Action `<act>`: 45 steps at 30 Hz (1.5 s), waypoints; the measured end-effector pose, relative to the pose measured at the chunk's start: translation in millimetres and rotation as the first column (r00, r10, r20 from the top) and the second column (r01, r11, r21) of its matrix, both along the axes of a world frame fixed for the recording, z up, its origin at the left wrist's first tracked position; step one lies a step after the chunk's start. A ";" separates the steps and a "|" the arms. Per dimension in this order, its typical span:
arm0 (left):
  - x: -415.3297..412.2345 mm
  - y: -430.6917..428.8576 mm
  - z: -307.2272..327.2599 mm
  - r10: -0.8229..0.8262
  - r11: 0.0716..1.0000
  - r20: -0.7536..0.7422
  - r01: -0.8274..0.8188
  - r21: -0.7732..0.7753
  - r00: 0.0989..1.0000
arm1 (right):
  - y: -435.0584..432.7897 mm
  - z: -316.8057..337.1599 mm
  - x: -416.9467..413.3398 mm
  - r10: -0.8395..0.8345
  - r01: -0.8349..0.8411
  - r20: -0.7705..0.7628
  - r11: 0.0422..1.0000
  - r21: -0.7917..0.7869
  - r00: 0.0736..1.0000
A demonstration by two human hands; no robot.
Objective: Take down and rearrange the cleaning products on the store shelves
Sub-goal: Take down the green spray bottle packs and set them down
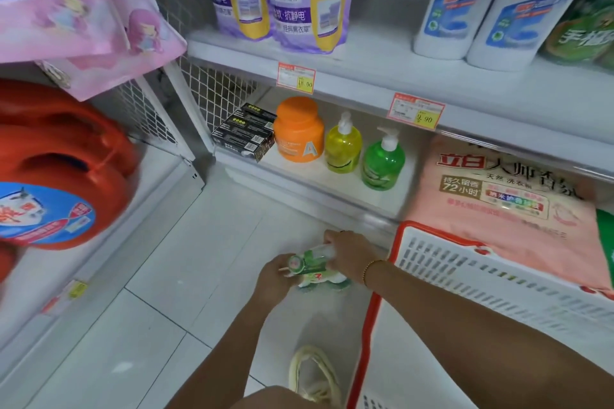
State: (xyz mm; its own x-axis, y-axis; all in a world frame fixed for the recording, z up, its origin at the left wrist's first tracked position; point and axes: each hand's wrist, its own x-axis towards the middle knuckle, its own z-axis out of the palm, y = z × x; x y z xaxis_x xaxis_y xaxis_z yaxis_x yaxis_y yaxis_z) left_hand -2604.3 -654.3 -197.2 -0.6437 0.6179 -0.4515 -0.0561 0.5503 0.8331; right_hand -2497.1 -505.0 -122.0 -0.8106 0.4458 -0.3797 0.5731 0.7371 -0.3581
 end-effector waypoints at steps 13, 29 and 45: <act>27.0 -10.7 135.9 -0.152 0.962 -0.161 0.184 0.203 0.975 | -3.7 155.8 73.6 -0.219 0.192 -0.462 0.976 -0.105 0.859; 129.8 189.5 328.0 -0.162 0.696 -0.596 0.519 0.496 0.786 | 91.6 317.3 243.1 -0.272 0.383 -0.945 0.905 -0.188 0.181; 169.7 342.3 336.7 -0.297 0.831 -0.292 0.397 0.389 0.909 | 239.5 245.8 293.1 -0.602 0.657 -0.545 0.744 -0.120 0.583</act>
State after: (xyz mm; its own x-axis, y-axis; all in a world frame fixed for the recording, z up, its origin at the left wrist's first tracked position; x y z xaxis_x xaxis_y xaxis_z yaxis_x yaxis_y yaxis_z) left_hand -2434.5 -312.0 139.5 -0.3976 0.9169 0.0344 0.2734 0.0826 0.9583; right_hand -2204.0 -265.5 123.7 -0.3613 0.9295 0.0735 0.6472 0.3068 -0.6979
